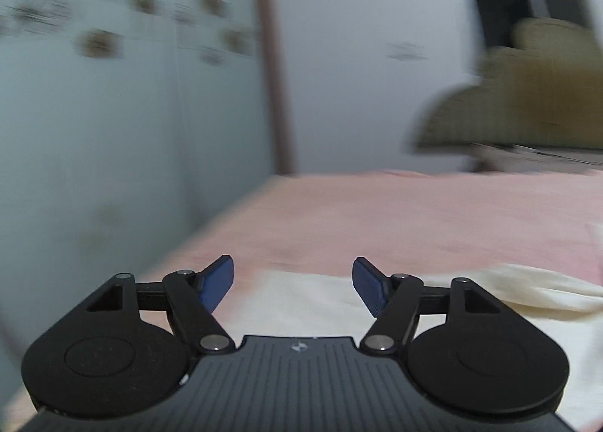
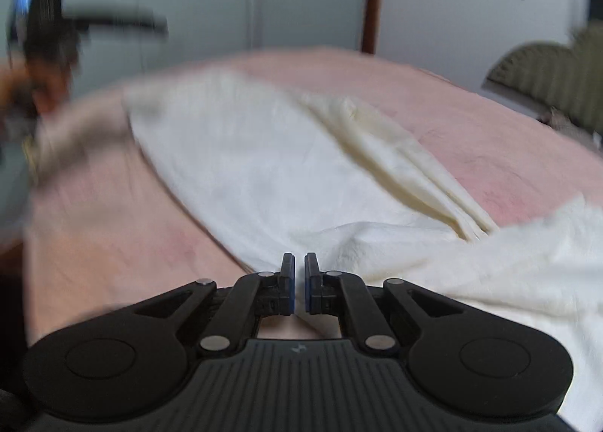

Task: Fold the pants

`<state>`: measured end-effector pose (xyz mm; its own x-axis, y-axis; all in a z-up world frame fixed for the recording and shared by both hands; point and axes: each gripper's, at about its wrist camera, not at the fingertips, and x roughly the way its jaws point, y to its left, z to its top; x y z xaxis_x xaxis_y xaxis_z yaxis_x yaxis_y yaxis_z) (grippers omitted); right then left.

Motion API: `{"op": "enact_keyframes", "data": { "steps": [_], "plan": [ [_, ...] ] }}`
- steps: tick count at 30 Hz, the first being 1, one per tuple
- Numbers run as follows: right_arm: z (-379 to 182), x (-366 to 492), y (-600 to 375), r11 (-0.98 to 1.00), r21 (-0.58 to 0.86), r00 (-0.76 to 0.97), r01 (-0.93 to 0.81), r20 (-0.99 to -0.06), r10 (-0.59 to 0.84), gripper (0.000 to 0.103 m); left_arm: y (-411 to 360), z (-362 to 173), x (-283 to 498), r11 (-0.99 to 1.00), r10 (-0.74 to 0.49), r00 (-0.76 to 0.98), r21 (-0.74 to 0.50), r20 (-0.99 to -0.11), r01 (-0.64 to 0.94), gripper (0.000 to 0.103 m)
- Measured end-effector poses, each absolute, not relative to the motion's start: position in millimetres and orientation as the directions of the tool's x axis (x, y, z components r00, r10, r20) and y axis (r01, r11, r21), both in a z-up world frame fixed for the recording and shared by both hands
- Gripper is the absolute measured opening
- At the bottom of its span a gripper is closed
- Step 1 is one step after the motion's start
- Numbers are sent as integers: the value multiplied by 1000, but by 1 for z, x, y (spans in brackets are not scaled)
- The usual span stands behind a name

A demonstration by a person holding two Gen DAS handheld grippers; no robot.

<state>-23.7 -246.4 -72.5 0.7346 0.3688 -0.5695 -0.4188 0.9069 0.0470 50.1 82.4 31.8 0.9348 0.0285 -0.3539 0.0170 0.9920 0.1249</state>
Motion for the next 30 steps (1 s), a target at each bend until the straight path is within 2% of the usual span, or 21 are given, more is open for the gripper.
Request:
{"op": "enact_keyframes", "data": {
  "steps": [2, 4, 7, 9, 10, 12, 14, 18, 20, 23, 25, 27, 29, 30],
  "plan": [
    [-63, -40, -284, 956, 80, 815, -282, -507, 282, 5, 58, 20, 68, 981, -119, 885, 86, -450, 175, 72],
    [-65, -50, -323, 996, 50, 860, -72, -503, 87, 5, 30, 4, 87, 952, -217, 805, 63, -552, 300, 72],
    [-85, -68, -385, 976, -34, 803, 216, -563, -197, 5, -12, -20, 108, 905, -261, 727, 102, -635, 413, 72],
    [-105, -78, -418, 942, -127, 691, 312, -650, -316, 5, -31, -31, 121, 881, -264, 695, 125, -669, 455, 72],
    [-109, -87, -430, 931, -143, 684, 335, -643, -345, 5, -39, -37, 128, 872, -275, 675, 118, -684, 475, 72],
    [-98, -93, -441, 924, -56, 717, 378, -614, -331, 6, -51, -53, 139, 867, -273, 638, 103, -720, 487, 72],
    [-78, -77, -447, 934, 40, 784, 355, -557, -274, 6, -61, -56, 146, 870, -268, 650, 110, -711, 480, 72],
    [-40, -4, -446, 962, 52, 842, 269, -497, -209, 9, -80, -56, 163, 882, -252, 675, 122, -694, 455, 75],
    [-37, 51, -457, 964, 75, 836, 255, -519, -181, 23, -85, -58, 168, 891, -237, 687, 128, -686, 436, 79],
    [-44, 121, -472, 949, 114, 779, 294, -604, -169, 42, -89, -59, 170, 904, -228, 711, 126, -665, 408, 85],
    [-55, 155, -477, 938, 106, 736, 330, -652, -185, 43, -91, -60, 169, 908, -226, 720, 125, -656, 400, 86],
    [-72, 186, -483, 919, 96, 665, 381, -719, -201, 51, -97, -58, 171, 905, -228, 729, 134, -646, 403, 86],
    [-84, 204, -486, 900, 75, 615, 429, -754, -231, 70, -99, -55, 169, 899, -241, 730, 136, -640, 416, 86],
    [-89, 209, -487, 893, 62, 596, 445, -765, -243, 76, -100, -53, 167, 895, -258, 727, 126, -637, 428, 86]
  ]
}}
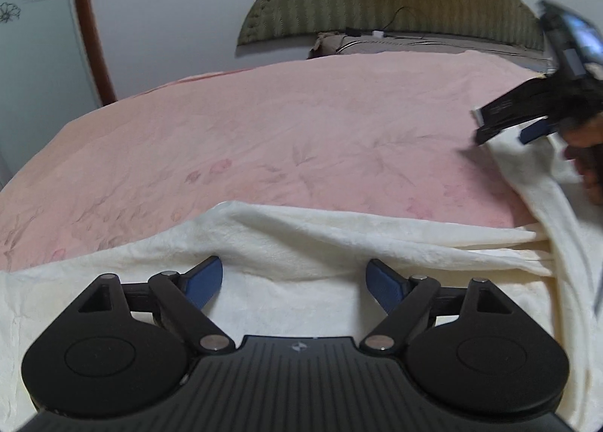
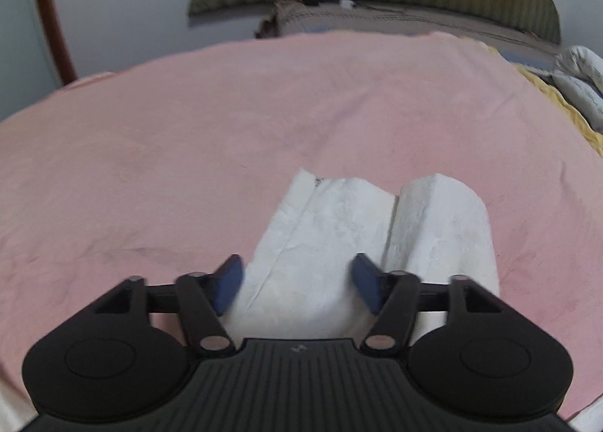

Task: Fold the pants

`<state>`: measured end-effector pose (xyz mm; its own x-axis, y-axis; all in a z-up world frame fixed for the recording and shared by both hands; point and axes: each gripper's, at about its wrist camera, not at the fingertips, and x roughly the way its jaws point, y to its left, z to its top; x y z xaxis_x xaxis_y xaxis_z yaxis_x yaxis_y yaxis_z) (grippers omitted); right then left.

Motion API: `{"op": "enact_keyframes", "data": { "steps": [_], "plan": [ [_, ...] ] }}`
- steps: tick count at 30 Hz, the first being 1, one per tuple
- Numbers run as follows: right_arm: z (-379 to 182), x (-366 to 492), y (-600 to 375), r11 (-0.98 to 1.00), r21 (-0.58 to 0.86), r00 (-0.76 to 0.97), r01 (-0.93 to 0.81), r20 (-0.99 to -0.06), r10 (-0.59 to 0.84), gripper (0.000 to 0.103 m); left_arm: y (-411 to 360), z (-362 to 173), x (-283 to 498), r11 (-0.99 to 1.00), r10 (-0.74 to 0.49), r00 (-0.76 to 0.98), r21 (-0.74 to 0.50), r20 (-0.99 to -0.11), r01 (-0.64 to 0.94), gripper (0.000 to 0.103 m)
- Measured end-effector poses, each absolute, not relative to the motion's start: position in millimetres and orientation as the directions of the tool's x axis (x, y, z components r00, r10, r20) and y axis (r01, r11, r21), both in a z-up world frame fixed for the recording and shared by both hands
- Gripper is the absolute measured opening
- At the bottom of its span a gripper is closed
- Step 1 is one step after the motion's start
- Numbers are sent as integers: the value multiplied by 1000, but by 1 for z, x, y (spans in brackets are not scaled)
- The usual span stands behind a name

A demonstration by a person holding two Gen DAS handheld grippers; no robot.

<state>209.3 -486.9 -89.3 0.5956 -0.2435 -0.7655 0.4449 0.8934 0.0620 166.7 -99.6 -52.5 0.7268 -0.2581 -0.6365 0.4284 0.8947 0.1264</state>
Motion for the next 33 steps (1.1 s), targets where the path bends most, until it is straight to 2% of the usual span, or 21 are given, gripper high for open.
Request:
{"op": "enact_keyframes", "data": {
  "steps": [1, 4, 6, 7, 8, 10, 16, 20, 23, 27, 30, 33],
  "plan": [
    [-94, 214, -486, 893, 48, 582, 448, -774, -250, 81, -99, -51, 164, 890, -280, 722, 111, -633, 442, 86],
    [-97, 225, -481, 918, -25, 584, 395, -765, -272, 82, -99, -44, 152, 878, -323, 713, 84, -622, 471, 86],
    [-97, 223, -484, 934, -11, 612, 356, -752, -242, 61, -100, -40, 143, 869, -344, 713, 81, -611, 489, 86],
    [-95, 219, -490, 927, 23, 622, 375, -748, -233, 36, -100, -38, 139, 860, -359, 709, 80, -606, 504, 86],
    [-92, 214, -496, 914, 61, 633, 400, -739, -228, 20, -101, -36, 134, 849, -378, 703, 77, -603, 522, 86],
    [-87, 201, -505, 893, 141, 671, 427, -712, -209, 12, -105, -32, 124, 823, -423, 683, 64, -595, 564, 86],
    [-64, 125, -540, 804, 386, 812, 453, -550, -193, 10, -120, -33, 100, 714, -550, 591, 35, -590, 699, 86],
    [-50, 43, -565, 728, 529, 873, 436, -443, -201, 10, -134, -42, 81, 651, -589, 553, 58, -589, 757, 86],
    [-50, -24, -581, 676, 586, 885, 446, -400, -237, 10, -148, -52, 66, 610, -599, 539, 99, -592, 786, 86],
    [-74, -89, -600, 591, 628, 858, 506, -434, -274, 10, -164, -65, 51, 575, -587, 546, 167, -597, 801, 86],
    [-104, -114, -611, 518, 659, 832, 545, -500, -240, 13, -172, -71, 44, 555, -584, 538, 185, -609, 811, 86],
    [-125, -121, -620, 436, 719, 837, 541, -511, -197, 13, -178, -73, 33, 536, -586, 535, 204, -608, 819, 86]
  ]
}}
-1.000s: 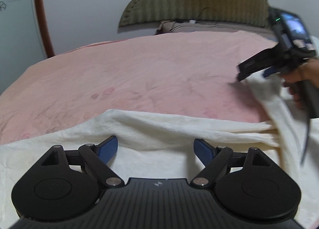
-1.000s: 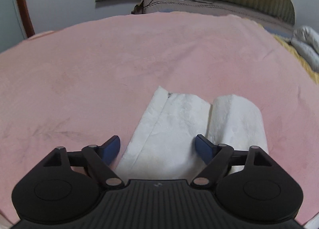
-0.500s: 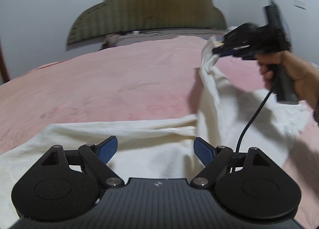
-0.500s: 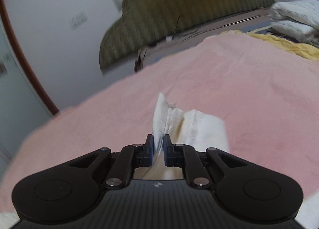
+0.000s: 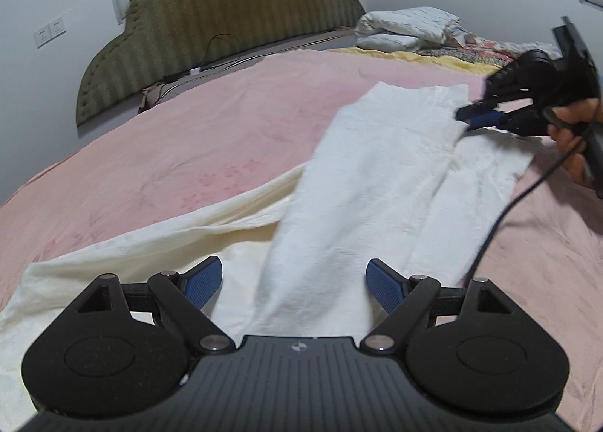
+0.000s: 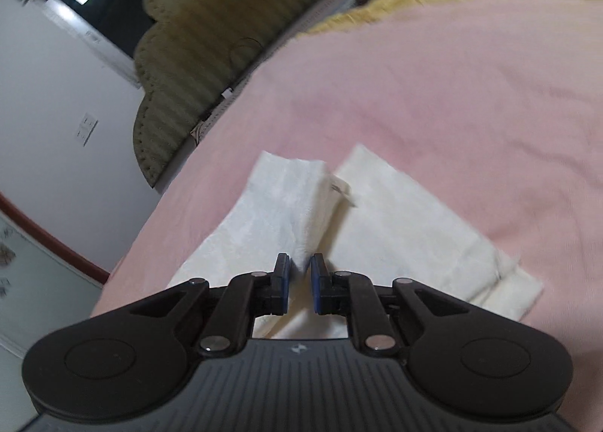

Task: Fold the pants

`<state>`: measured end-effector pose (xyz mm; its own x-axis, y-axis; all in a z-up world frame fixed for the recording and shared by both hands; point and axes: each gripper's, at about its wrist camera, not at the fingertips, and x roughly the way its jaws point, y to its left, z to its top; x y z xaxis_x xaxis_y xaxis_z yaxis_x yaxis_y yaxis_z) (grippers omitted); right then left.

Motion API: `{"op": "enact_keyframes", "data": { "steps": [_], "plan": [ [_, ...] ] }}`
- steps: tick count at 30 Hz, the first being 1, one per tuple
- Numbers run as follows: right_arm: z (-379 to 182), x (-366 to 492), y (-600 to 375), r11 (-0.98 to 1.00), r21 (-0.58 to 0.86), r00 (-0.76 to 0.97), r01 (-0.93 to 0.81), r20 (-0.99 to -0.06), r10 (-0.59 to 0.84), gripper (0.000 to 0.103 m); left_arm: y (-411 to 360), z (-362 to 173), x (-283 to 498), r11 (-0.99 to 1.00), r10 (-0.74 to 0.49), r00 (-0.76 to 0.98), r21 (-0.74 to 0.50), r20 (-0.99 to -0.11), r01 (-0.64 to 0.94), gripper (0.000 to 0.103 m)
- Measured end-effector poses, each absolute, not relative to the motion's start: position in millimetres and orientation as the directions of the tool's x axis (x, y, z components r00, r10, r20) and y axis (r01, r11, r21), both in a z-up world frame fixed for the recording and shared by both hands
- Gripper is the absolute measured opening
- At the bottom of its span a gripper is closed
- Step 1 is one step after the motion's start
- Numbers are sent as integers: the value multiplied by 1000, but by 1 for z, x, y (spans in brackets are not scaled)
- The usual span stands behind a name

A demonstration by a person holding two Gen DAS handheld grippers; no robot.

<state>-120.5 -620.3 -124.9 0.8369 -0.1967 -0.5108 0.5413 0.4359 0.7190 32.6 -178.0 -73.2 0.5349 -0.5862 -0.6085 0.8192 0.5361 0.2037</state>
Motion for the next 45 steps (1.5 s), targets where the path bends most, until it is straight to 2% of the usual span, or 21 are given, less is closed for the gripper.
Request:
{"op": "enact_keyframes", "data": {
  "steps": [3, 5, 7, 9, 10, 17, 19, 20, 21, 23, 26, 28, 30, 32, 33, 34, 36, 38, 40, 42, 45],
  "plan": [
    [-134, -115, -625, 402, 755, 853, 517, -490, -177, 24, -182, -73, 25, 530, -585, 542, 221, -604, 819, 86],
    [-136, -107, -628, 385, 781, 870, 491, -461, -175, 38, -184, -72, 20, 534, -579, 552, 233, -600, 813, 86],
    [-139, -99, -633, 380, 800, 886, 463, -433, -168, 40, -185, -71, 15, 538, -575, 563, 244, -593, 807, 86],
    [-138, -89, -639, 371, 801, 882, 469, -444, -158, 21, -190, -69, 10, 530, -578, 563, 252, -591, 809, 87],
    [-133, -86, -641, 367, 809, 887, 459, -439, -140, 6, -192, -69, 7, 520, -582, 558, 257, -591, 814, 87],
    [-34, -67, -631, 502, 824, 964, 262, -246, -100, 6, -217, -78, -18, 482, -576, 631, 407, -520, 776, 87],
    [-8, -66, -624, 547, 810, 977, 211, -199, -81, 5, -220, -83, -18, 500, -557, 668, 443, -493, 744, 78],
    [4, -68, -619, 568, 801, 981, 191, -182, -74, 5, -219, -84, -15, 506, -558, 666, 433, -494, 746, 65],
    [11, -68, -616, 586, 791, 983, 178, -173, -65, 5, -216, -84, -10, 514, -566, 649, 398, -509, 760, 52],
    [18, -69, -612, 611, 770, 981, 183, -181, -66, 6, -208, -82, 5, 545, -589, 590, 267, -553, 795, 37],
    [10, -58, -618, 601, 763, 967, 238, -247, -69, 6, -199, -75, 40, 611, -607, 538, 90, -585, 787, 24],
    [6, -47, -627, 583, 766, 956, 271, -287, -67, 6, -194, -62, 57, 673, -587, 599, 82, -545, 735, 22],
    [10, -45, -630, 590, 755, 955, 285, -279, -105, 6, -185, -40, 65, 730, -579, 680, 87, -450, 678, 22],
    [19, -61, -621, 646, 734, 978, 209, -166, -127, 6, -177, -24, 60, 751, -584, 719, 87, -377, 655, 24],
    [22, -72, -618, 668, 723, 985, 174, -118, -128, 6, -179, -22, 57, 736, -587, 713, 113, -385, 667, 29],
    [21, -83, -616, 682, 712, 986, 167, -101, -136, 6, -183, -26, 52, 703, -588, 688, 151, -425, 695, 28],
    [7, -105, -616, 678, 688, 966, 259, -182, -183, 6, -192, -47, 41, 625, -603, 607, 166, -517, 762, 29],
    [-24, -122, -619, 648, 639, 907, 414, -346, -239, 6, -200, -70, 32, 565, -615, 517, 125, -596, 816, 26],
    [-61, -141, -624, 586, 620, 846, 522, -467, -258, 6, -204, -91, 22, 535, -609, 485, 126, -627, 835, 24],
    [-87, -159, -626, 530, 633, 818, 565, -515, -256, 6, -205, -93, 10, 517, -606, 517, 195, -604, 834, 25],
    [-103, -179, -620, 514, 634, 809, 578, -529, -258, 6, -201, -85, 9, 502, -620, 493, 175, -610, 847, 20]
  ]
}}
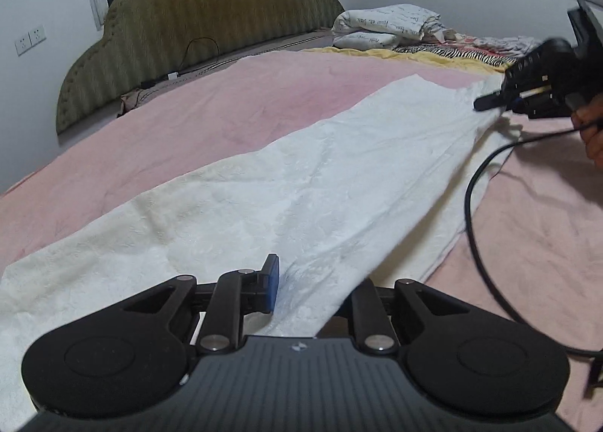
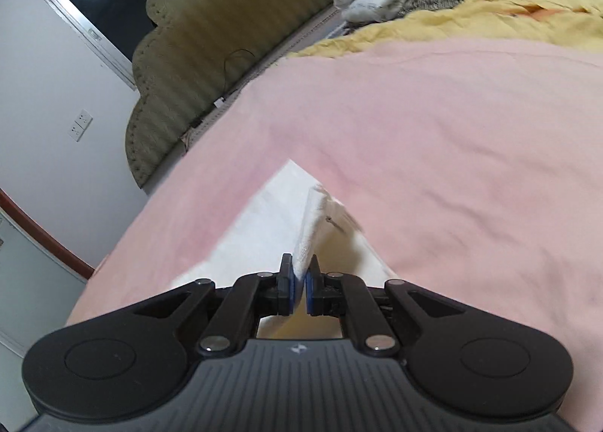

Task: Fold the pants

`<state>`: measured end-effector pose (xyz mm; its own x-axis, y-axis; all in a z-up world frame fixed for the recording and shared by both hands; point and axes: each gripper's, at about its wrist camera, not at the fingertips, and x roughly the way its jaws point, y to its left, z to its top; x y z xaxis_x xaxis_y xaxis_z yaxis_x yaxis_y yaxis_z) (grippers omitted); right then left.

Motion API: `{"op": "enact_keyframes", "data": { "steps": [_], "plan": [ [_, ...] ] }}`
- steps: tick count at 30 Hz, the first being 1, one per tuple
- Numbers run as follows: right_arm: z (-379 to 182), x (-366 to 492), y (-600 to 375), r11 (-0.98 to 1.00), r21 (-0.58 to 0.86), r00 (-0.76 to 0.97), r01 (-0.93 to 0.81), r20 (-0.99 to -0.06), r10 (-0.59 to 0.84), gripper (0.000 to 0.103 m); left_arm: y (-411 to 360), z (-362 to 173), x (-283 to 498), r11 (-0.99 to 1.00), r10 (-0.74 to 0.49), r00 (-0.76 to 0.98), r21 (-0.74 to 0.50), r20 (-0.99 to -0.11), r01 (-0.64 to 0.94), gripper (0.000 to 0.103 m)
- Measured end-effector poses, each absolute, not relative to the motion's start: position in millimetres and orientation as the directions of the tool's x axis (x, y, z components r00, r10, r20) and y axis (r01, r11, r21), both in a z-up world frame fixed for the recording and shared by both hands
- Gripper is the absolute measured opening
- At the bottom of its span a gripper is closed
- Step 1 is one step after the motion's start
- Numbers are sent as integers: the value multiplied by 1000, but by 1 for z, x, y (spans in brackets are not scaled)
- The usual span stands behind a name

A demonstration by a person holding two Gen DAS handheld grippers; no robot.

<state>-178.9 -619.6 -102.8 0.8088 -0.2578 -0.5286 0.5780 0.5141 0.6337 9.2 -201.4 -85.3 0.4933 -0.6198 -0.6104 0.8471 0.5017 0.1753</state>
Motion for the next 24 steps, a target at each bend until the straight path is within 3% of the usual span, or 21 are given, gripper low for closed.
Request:
{"op": "enact_keyframes", "data": {
  "steps": [7, 8, 10, 15, 17, 19, 21, 23, 24],
  "plan": [
    [-110, -197, -608, 547, 571, 775, 613, -568, -276, 7, -194, -91, -2, 480, -612, 498, 213, -614, 851, 21],
    [-113, -197, -610, 537, 581, 777, 612, -569, -269, 8, -193, -90, -3, 476, -612, 494, 212, -617, 854, 26],
    [-114, -195, -611, 528, 590, 777, 611, -576, -254, 9, -185, -84, -5, 469, -632, 473, 183, -614, 864, 27],
    [-84, -216, -603, 534, 504, 722, 679, -592, -359, 17, -159, -63, -9, 399, -714, 345, 51, -609, 916, 44],
    [-66, -224, -596, 538, 372, 644, 756, -567, -513, 21, -153, -52, -5, 379, -752, 294, -22, -589, 925, 55],
    [-45, -211, -588, 612, 237, 631, 754, -517, -578, 21, -153, -42, 3, 420, -767, 320, -58, -556, 906, 66],
    [-33, -181, -585, 715, 205, 692, 669, -524, -497, 22, -157, -37, 14, 507, -738, 417, -27, -531, 862, 74],
    [-34, -142, -583, 813, 213, 760, 541, -539, -364, 40, -166, -45, 27, 572, -678, 483, 15, -554, 820, 75],
    [-39, -125, -583, 841, 206, 774, 500, -541, -327, 44, -172, -52, 34, 589, -637, 484, 27, -600, 808, 75]
  ]
}}
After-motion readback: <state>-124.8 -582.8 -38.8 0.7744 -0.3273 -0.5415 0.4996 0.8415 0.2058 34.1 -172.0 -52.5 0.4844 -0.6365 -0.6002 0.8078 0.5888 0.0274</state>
